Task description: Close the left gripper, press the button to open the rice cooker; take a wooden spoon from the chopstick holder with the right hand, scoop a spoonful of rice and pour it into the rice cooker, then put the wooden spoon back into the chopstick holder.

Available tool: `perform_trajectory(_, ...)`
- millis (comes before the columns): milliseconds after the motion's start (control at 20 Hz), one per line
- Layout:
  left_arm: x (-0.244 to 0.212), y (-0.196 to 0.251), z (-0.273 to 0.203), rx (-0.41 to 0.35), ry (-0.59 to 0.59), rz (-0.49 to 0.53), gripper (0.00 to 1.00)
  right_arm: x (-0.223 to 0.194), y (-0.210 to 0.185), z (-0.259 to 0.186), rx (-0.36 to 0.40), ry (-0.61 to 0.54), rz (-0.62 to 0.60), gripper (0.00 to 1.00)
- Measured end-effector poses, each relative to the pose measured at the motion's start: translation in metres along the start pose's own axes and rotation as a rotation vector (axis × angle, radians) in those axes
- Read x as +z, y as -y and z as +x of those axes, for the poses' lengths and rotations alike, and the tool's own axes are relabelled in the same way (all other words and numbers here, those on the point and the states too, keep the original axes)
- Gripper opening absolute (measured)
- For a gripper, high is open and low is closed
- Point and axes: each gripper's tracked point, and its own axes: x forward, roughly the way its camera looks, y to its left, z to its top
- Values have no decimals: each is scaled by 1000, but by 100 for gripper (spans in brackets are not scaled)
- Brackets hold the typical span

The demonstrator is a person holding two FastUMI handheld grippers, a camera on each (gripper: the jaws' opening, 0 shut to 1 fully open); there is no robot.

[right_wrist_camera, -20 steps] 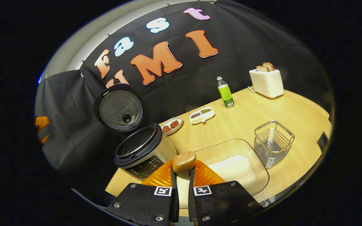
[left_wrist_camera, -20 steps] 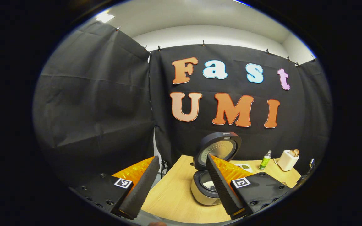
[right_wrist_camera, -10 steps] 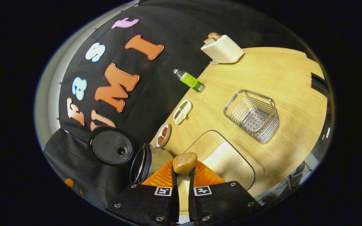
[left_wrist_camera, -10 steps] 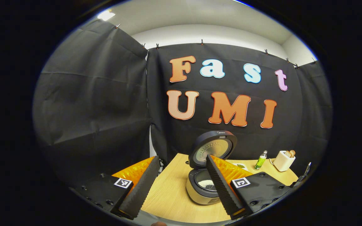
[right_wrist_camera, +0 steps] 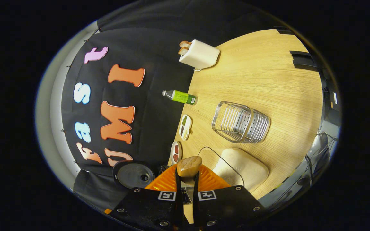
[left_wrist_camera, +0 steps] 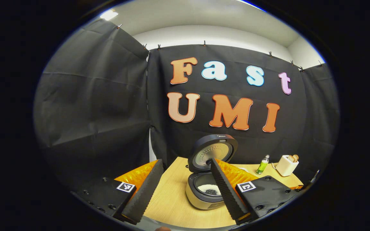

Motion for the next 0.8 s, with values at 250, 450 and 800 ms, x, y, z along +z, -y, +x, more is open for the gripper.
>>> perform_trajectory(250, 1, 0, -3, 5, 5, 17, 98, 10, -13, -7, 23, 11, 66, 11)
perform_trajectory(450, 6, -4, -7, 22, 25, 38, 97, 11, -32, -16, 47, 12, 108, 11)
perform_trajectory(800, -3, -3, -10, 6, 11, 28, 97, 11, -91, -16, 117, 4, 131, 11)
